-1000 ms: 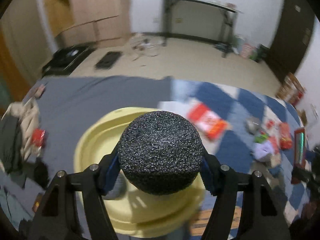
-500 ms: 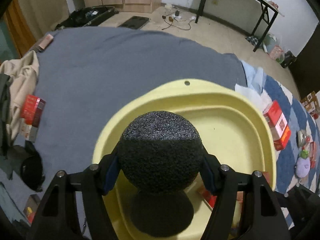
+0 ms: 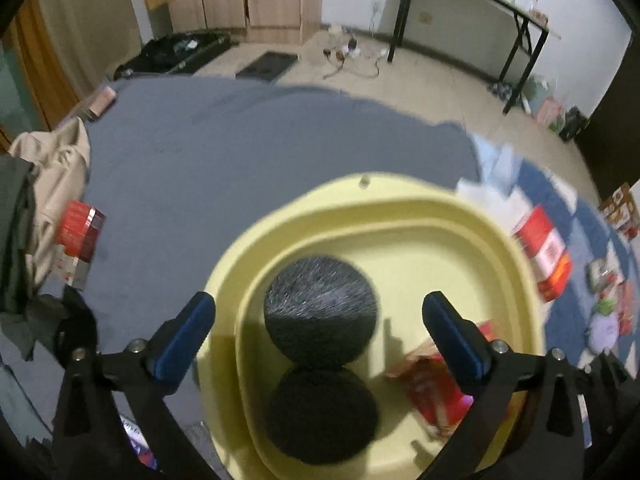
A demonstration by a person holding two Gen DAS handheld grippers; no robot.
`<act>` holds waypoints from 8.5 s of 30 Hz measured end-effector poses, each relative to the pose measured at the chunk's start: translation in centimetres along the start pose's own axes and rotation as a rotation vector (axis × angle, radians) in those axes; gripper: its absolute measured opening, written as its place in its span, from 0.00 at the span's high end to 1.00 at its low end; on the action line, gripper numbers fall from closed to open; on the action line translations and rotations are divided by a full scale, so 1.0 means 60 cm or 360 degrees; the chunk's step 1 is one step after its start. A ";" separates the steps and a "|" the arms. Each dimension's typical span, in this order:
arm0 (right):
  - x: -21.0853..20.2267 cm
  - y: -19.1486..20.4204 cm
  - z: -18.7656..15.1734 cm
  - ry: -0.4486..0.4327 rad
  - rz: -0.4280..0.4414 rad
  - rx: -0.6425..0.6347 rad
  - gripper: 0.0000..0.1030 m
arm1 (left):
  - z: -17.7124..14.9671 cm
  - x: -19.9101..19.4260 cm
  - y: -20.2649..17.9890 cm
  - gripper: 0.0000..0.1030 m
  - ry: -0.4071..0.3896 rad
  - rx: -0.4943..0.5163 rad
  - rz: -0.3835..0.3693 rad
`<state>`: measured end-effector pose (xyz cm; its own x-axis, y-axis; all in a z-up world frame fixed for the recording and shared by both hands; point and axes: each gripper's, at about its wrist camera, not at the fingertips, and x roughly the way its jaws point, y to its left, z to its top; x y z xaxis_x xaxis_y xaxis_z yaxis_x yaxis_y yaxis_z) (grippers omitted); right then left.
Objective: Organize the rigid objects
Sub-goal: 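Carry second foam disc to tray with left tool while right tool carries gold-red pack, then grasp the red-white Double Happiness pack with the left tool, then carry Double Happiness pack to tray with left tool while right tool carries red pack, then grasp lavender plush ball with left tool while right tool grasps red-silver pack, then place plush ball in tray with left tool while right tool places red pack, then grasp grey metal tin with left tool while right tool grasps red lighter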
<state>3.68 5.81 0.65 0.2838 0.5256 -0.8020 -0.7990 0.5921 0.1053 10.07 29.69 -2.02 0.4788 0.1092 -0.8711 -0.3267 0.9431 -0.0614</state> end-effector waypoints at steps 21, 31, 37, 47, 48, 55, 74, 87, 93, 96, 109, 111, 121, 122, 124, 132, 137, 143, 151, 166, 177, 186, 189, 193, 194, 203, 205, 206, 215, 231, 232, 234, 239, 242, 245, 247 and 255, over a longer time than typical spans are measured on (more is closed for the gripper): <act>-0.360 -0.359 -0.321 -0.0311 -0.0438 0.0844 0.03 | 0.001 -0.074 -0.371 0.00 0.0085 0.0130 -0.0206; -0.262 -0.525 -0.313 -0.0232 -0.0422 0.1162 0.03 | 0.006 0.069 -0.402 0.00 0.0239 0.0099 -0.0100; -0.191 -0.558 -0.295 -0.0173 -0.0443 0.1220 0.04 | 0.007 0.133 -0.402 0.00 0.0262 0.0054 -0.0054; -0.148 -0.571 -0.296 -0.0071 -0.0579 0.1125 0.39 | 0.007 0.142 -0.427 0.39 0.0258 0.0111 -0.0108; -0.149 -0.569 -0.299 -0.0086 -0.0585 0.1117 0.45 | 0.007 0.136 -0.432 0.40 0.0256 0.0149 -0.0108; -0.204 -0.547 -0.317 -0.0238 -0.0519 0.1099 0.46 | -0.008 0.011 -0.406 0.41 0.0066 0.0224 -0.0167; -0.202 -0.124 -0.020 -0.0280 -0.0023 0.0295 0.46 | -0.069 -0.088 -0.011 0.41 0.0111 -0.0008 0.0077; 0.059 -0.056 0.143 0.0139 -0.0098 -0.0026 0.46 | -0.112 -0.009 0.035 0.40 0.0181 -0.0052 -0.0117; 0.106 -0.072 0.163 0.0176 -0.0074 0.0026 0.44 | -0.120 -0.008 0.029 0.13 0.0117 -0.0020 -0.0082; 0.103 -0.080 0.164 0.0131 -0.0040 0.0086 0.35 | -0.119 -0.021 0.028 0.09 0.0107 -0.0018 -0.0117; -0.173 -0.218 -0.022 -0.0381 -0.0187 0.0497 0.00 | -0.038 -0.165 -0.110 0.00 -0.0133 0.0003 -0.0187; -0.206 -0.249 -0.083 -0.0374 -0.0289 0.0530 0.00 | -0.029 -0.164 -0.172 0.00 -0.0115 0.0064 -0.0208; -0.264 -0.390 -0.315 -0.0175 -0.0447 0.0703 0.00 | -0.106 -0.077 -0.472 0.00 0.0104 0.0434 -0.0394; -0.256 -0.396 -0.327 -0.0154 -0.0407 0.0719 0.00 | -0.120 -0.061 -0.489 0.00 0.0153 0.0459 -0.0402; -0.234 -0.402 -0.339 -0.0112 -0.0371 0.0749 0.00 | -0.142 -0.028 -0.512 0.00 0.0243 0.0456 -0.0388; -0.161 -0.404 -0.327 -0.0012 -0.0320 0.0691 0.01 | -0.131 0.042 -0.528 0.00 0.0343 0.0337 -0.0472; -0.112 -0.419 -0.323 -0.0035 -0.0359 0.0719 0.07 | -0.125 0.059 -0.549 0.10 0.0392 0.0326 -0.0529; -0.092 -0.428 -0.325 -0.0078 -0.0418 0.0736 0.25 | -0.130 0.053 -0.565 0.40 0.0367 0.0305 -0.0577; -0.119 -0.439 -0.343 -0.0109 -0.0410 0.0799 0.44 | -0.133 0.013 -0.529 0.43 0.0334 0.0336 -0.0570; -0.228 -0.235 -0.227 -0.0361 -0.0184 0.0413 0.44 | -0.145 -0.137 -0.184 0.42 0.0114 0.0295 -0.0238; -0.073 -0.080 -0.094 -0.0137 0.0023 0.0239 0.44 | -0.192 -0.050 -0.081 0.42 0.0265 0.0285 -0.0185; 0.014 -0.053 -0.015 -0.0065 0.0029 0.0075 0.44 | -0.207 -0.002 -0.054 0.39 0.0326 0.0210 -0.0337; 0.028 -0.038 -0.008 -0.0060 0.0016 0.0011 0.44 | -0.214 -0.003 -0.049 0.19 0.0341 0.0215 -0.0321; 0.032 -0.032 -0.005 -0.0058 0.0033 -0.0001 0.42 | -0.225 -0.024 -0.049 0.00 0.0356 0.0256 -0.0406; 0.032 -0.029 -0.006 -0.0053 0.0036 -0.0011 0.38 | -0.228 -0.031 -0.053 0.00 0.0370 0.0273 -0.0440; -0.032 -0.049 -0.024 -0.0202 0.0099 0.0108 0.06 | -0.224 -0.087 -0.080 0.00 0.0324 0.0348 -0.0557; -0.063 -0.073 -0.043 -0.0272 0.0101 0.0190 0.02 | -0.201 -0.108 -0.098 0.00 0.0225 0.0334 -0.0502; -0.081 -0.090 -0.056 -0.0315 0.0091 0.0233 0.00 | -0.188 -0.116 -0.110 0.00 0.0175 0.0330 -0.0459; -0.177 -0.333 -0.213 -0.0385 -0.0306 0.0532 0.00 | -0.119 -0.117 -0.346 0.00 -0.0161 0.0413 -0.0352; -0.093 -0.485 -0.266 -0.0289 -0.0476 0.0581 0.01 | -0.069 0.058 -0.579 0.00 0.0006 0.0579 -0.0286; -0.088 -0.491 -0.267 -0.0287 -0.0481 0.0598 0.01 | -0.065 0.065 -0.580 0.00 0.0022 0.0553 -0.0298; -0.084 -0.503 -0.266 -0.0325 -0.0477 0.0625 0.01 | -0.061 0.076 -0.581 0.00 0.0044 0.0519 -0.0312; -0.052 -0.510 -0.250 -0.0299 -0.0517 0.0586 0.01 | -0.059 0.100 -0.598 0.04 0.0093 0.0516 -0.0337; -0.038 -0.505 -0.246 -0.0315 -0.0567 0.0557 0.10 | -0.060 0.107 -0.604 0.29 0.0120 0.0539 -0.0316; -0.037 -0.505 -0.246 -0.0348 -0.0594 0.0567 0.20 | -0.059 0.104 -0.604 0.50 0.0120 0.0516 -0.0333; -0.035 -0.504 -0.246 -0.0353 -0.0602 0.0553 0.21 | -0.058 0.095 -0.602 0.50 0.0113 0.0491 -0.0336; -0.078 -0.496 -0.257 -0.0411 -0.0516 0.0612 0.21 | -0.071 -0.007 -0.511 0.50 0.0010 0.0408 -0.0409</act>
<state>17.94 -23.67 -7.82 0.6419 0.3834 -0.6641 -0.4120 0.9028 0.1230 16.43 -0.64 -1.84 0.5135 -0.1430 -0.8461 0.0188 0.9877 -0.1555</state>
